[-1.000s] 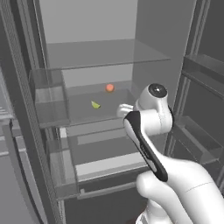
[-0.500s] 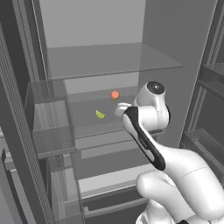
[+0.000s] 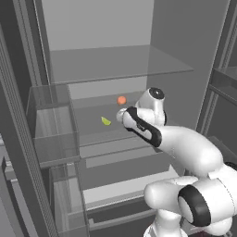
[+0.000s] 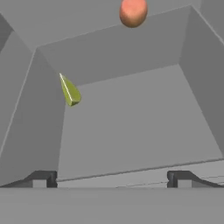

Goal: Grab a lemon wedge from the fridge and one ice cube from the ice bowl, and put them in the glass of lemonade.

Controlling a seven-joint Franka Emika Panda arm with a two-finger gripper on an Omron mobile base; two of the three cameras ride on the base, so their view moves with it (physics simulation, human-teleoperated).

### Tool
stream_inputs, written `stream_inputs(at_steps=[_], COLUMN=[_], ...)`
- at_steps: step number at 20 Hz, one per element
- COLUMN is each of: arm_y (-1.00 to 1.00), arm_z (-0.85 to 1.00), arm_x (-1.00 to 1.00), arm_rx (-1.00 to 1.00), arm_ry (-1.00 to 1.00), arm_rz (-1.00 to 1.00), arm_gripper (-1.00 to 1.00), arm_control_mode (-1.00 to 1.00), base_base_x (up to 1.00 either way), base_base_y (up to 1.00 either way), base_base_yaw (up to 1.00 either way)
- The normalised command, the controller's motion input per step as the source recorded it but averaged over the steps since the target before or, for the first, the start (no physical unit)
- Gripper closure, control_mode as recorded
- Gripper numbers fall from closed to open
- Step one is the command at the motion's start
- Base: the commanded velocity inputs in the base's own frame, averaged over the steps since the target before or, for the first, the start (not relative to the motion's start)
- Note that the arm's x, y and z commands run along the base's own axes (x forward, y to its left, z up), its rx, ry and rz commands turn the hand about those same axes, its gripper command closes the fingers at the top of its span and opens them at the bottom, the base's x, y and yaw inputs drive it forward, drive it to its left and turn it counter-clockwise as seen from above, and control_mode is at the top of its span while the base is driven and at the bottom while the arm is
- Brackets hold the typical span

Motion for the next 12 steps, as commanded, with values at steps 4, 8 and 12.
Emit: stream_inputs(at_steps=[4, 8, 12], arm_y=[0.46, 0.57, 0.37], arm_z=[-0.39, -0.04, -0.27], arm_x=[0.89, 0.69, 0.44], arm_rx=[-0.02, -0.03, -0.05], arm_ry=[0.00, 0.05, 0.02], arm_rz=[0.00, 0.00, 0.00], arm_gripper=[-1.00, -1.00, -1.00], arm_control_mode=[-1.00, -1.00, -1.00], base_base_x=[0.00, 0.00, 0.00], base_base_y=[0.00, 0.00, 0.00], base_base_yaw=[0.00, 0.00, 0.00])
